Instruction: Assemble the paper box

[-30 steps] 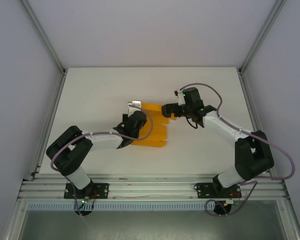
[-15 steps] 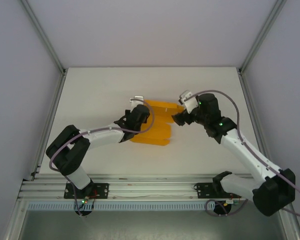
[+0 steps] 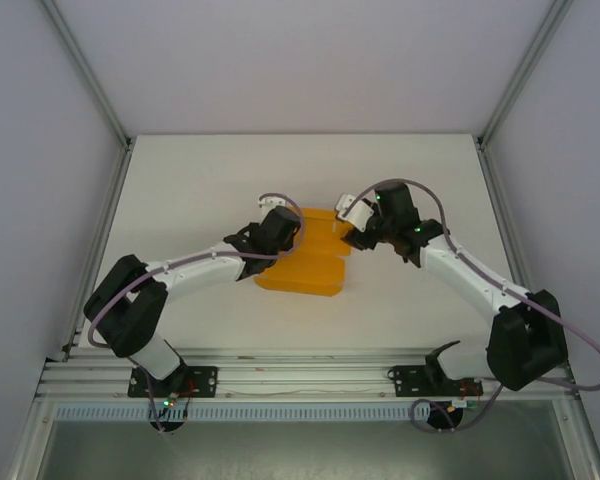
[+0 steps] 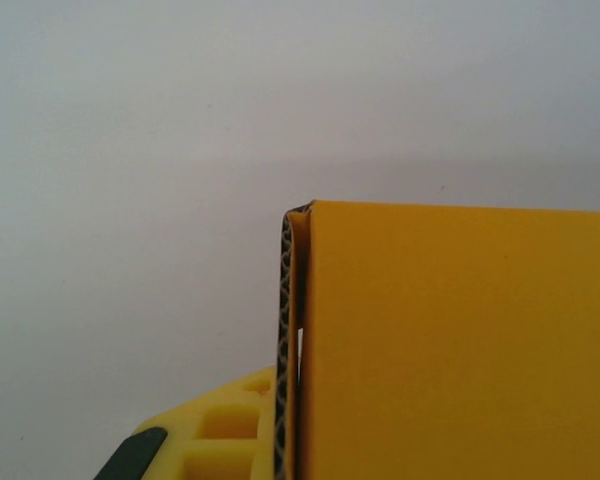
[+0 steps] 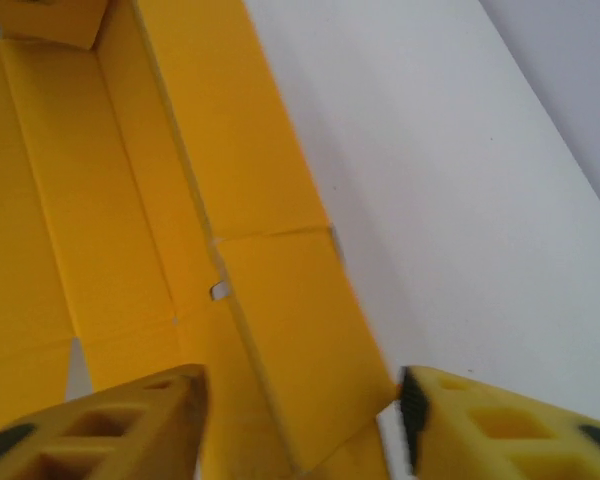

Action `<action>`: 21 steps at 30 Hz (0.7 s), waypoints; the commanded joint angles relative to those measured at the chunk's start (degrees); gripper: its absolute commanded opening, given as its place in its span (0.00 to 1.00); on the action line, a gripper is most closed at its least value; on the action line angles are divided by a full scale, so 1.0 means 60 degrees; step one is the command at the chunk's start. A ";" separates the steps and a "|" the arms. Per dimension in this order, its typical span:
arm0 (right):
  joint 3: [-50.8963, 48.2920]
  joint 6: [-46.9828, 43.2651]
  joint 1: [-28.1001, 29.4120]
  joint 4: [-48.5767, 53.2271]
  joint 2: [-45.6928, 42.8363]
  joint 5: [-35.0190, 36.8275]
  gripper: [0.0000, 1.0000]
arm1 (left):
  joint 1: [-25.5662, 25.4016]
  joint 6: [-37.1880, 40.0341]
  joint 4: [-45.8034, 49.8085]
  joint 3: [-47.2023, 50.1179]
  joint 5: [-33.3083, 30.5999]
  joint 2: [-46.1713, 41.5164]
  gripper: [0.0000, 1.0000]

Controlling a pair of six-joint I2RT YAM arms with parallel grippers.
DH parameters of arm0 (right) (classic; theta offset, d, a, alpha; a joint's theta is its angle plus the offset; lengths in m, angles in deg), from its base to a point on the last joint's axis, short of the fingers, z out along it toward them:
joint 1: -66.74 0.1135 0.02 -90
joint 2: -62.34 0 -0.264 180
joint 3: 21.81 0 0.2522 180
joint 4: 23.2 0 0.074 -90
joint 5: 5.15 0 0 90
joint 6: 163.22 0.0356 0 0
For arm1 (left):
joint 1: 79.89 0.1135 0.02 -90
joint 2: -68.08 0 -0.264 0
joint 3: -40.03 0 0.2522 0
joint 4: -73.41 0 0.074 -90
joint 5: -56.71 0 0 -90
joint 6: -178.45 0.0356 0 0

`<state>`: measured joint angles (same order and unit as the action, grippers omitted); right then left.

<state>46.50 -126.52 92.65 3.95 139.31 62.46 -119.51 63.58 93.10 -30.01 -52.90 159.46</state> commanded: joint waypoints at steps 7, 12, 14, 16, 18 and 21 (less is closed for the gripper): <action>0.0276 -0.0346 0.0556 -0.0692 0.0362 -0.0352 0.10 | -0.0003 -0.0683 0.1304 -0.1152 0.0310 0.0592 0.00; 0.0162 0.0583 0.0862 -0.1018 0.0420 0.0595 0.02 | -0.0004 -0.1073 0.1771 -0.1564 0.0087 0.0877 0.00; -0.0047 0.1018 0.1005 -0.1294 0.0334 0.0829 0.03 | 0.0011 -0.1499 0.1965 -0.1783 -0.0068 0.0998 0.00; -0.0197 0.1453 0.1385 -0.1656 0.0364 0.1648 0.08 | 0.0013 -0.1728 0.2132 -0.2032 -0.0181 0.1163 0.00; -0.0217 0.1001 0.1901 -0.1580 0.0519 0.2546 0.09 | 0.0011 -0.1696 0.2267 -0.2338 -0.0162 0.1352 0.00; 0.0141 0.0339 0.2105 -0.1110 0.0919 0.3310 0.07 | 0.0004 -0.1453 0.2644 -0.2771 -0.0197 0.1630 0.00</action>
<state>46.19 -123.24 102.90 -3.05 142.26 77.80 -118.70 56.09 109.25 -42.42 -54.35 168.33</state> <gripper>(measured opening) 0.074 0.090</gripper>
